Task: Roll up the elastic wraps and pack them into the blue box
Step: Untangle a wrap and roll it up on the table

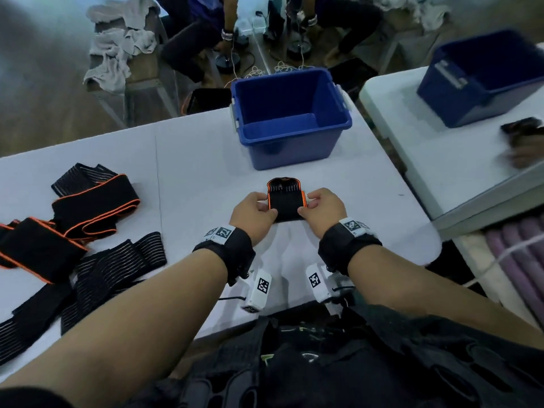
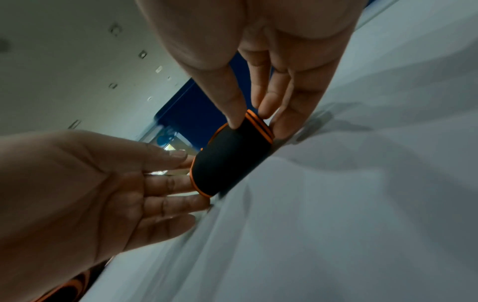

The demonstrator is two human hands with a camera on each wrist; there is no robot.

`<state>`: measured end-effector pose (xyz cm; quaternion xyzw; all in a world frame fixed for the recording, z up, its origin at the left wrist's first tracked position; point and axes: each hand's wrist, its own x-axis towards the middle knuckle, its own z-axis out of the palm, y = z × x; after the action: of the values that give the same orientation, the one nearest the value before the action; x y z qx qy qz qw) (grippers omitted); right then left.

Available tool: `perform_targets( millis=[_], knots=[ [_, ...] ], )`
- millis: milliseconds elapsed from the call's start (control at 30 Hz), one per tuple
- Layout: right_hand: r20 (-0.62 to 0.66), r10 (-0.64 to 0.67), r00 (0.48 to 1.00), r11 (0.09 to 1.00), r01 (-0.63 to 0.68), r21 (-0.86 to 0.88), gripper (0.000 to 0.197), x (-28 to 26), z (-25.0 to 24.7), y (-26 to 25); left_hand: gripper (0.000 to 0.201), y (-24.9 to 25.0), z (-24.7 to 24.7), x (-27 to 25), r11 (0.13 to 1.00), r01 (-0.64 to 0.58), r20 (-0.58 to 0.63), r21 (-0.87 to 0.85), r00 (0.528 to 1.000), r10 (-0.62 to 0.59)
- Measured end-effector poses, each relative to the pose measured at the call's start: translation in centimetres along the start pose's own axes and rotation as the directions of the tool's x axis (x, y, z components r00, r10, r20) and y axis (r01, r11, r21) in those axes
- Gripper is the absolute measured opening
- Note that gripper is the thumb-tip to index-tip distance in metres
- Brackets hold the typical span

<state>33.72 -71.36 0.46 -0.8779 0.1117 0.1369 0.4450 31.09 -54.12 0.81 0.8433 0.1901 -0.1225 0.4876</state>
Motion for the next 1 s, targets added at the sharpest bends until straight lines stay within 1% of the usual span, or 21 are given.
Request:
perform_targets(
  millis=[67,167,267,333,400,467,533,633,733,833,933,1000],
  knots=[
    [-0.084,0.050,0.995,0.997,-0.045,0.061,0.035,0.5,-2.5,1.4,0.035,1.9,2.4,0.3,0.998,-0.021,0.074,-0.053,0.997,0.025],
    [-0.156,0.090,0.984,0.990,-0.070,0.126,0.034,1.1,-5.5,3.2,0.045,4.0,5.5,0.4,0.993,-0.066,0.153,-0.097,0.985,0.080],
    [-0.162,0.099,0.982,0.984,-0.072,0.162,0.036,1.4,-7.6,4.4,0.056,5.2,7.5,0.4,0.986,-0.090,0.204,-0.137,0.972,0.117],
    [-0.140,0.099,0.985,0.981,-0.073,0.180,0.037,1.6,-8.5,5.0,0.059,5.7,8.2,0.2,0.986,-0.093,0.204,-0.138,0.971,0.120],
    [-0.145,0.085,0.986,0.984,-0.060,0.168,0.037,1.8,-9.2,5.3,0.057,5.9,8.4,0.1,0.987,-0.091,0.190,-0.135,0.975,0.116],
    [-0.167,0.055,0.984,0.993,-0.036,0.116,0.033,1.8,-9.8,5.2,0.044,5.7,8.0,-0.1,0.989,-0.092,0.159,-0.117,0.981,0.110],
    [-0.158,-0.011,0.987,0.999,0.018,0.044,0.027,1.6,-9.9,4.7,0.031,5.0,7.2,-0.2,0.991,-0.111,0.111,-0.079,0.987,0.119],
    [-0.058,-0.124,0.991,0.991,0.121,-0.049,0.021,0.8,-8.5,2.8,0.016,3.3,5.2,-0.7,0.991,-0.132,0.029,0.011,0.991,0.132],
    [0.105,-0.211,0.972,0.974,0.218,-0.065,0.015,0.0,-5.2,0.6,0.013,1.4,2.5,-2.2,0.994,-0.083,-0.057,0.065,0.995,0.087],
    [0.277,-0.292,0.915,0.942,0.325,-0.082,0.009,-1.1,-1.2,-1.3,0.015,-1.1,-0.6,-4.4,0.984,-0.026,-0.152,0.175,0.987,0.053],
    [0.443,-0.329,0.834,0.903,0.415,-0.112,0.005,-2.4,2.8,-3.0,0.017,-4.3,-3.9,-7.4,0.951,0.024,-0.230,0.307,0.972,0.050],
    [0.531,-0.338,0.777,0.870,0.473,-0.138,0.004,-3.3,5.4,-4.0,0.017,-6.9,-6.1,-9.4,0.920,0.084,-0.287,0.383,0.957,0.032]
  ],
)
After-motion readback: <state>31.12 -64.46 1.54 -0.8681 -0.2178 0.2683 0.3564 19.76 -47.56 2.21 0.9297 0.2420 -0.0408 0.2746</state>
